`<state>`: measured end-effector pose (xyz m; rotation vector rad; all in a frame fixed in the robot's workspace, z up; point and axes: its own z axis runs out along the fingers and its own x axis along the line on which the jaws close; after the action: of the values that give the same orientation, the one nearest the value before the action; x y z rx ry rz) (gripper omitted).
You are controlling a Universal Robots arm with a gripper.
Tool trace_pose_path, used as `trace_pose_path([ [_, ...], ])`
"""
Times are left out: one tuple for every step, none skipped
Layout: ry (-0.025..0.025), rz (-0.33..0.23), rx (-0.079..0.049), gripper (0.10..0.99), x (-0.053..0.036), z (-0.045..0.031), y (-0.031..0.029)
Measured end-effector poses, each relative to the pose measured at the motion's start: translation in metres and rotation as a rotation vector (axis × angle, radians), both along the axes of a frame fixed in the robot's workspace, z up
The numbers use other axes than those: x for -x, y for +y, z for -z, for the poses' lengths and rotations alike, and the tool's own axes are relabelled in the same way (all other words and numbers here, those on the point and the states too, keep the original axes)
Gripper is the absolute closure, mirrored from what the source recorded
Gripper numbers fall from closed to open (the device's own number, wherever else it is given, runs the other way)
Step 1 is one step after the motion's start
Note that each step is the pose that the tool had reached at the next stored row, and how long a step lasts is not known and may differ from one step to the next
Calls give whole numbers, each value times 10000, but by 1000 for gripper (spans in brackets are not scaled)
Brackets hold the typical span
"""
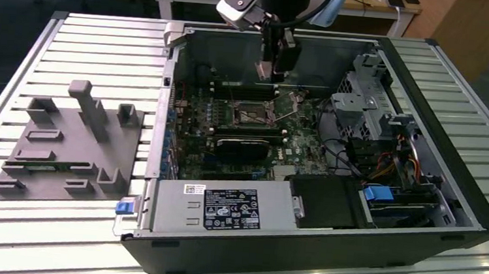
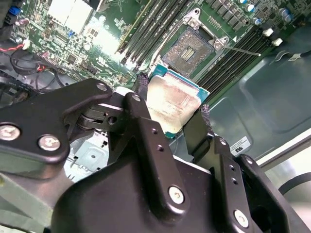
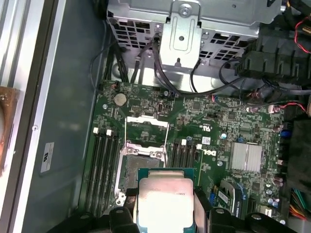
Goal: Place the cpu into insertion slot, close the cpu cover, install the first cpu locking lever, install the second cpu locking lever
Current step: 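Place the cpu into insertion slot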
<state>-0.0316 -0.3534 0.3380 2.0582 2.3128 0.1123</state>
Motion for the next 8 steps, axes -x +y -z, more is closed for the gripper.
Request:
trace_pose_path([
  [0, 55, 0, 545, 0, 2, 0],
  [0, 110, -1, 545, 0, 4, 0],
  [1, 165, 0, 545, 0, 7, 0],
  [2, 208, 0, 545, 0, 9, 0],
  [5, 245, 0, 545, 0, 12, 0],
  [11, 276, -1, 545, 0, 15, 0],
  [17, 308, -1, 545, 1, 19, 0],
  [23, 338, 0, 545, 1, 23, 0],
])
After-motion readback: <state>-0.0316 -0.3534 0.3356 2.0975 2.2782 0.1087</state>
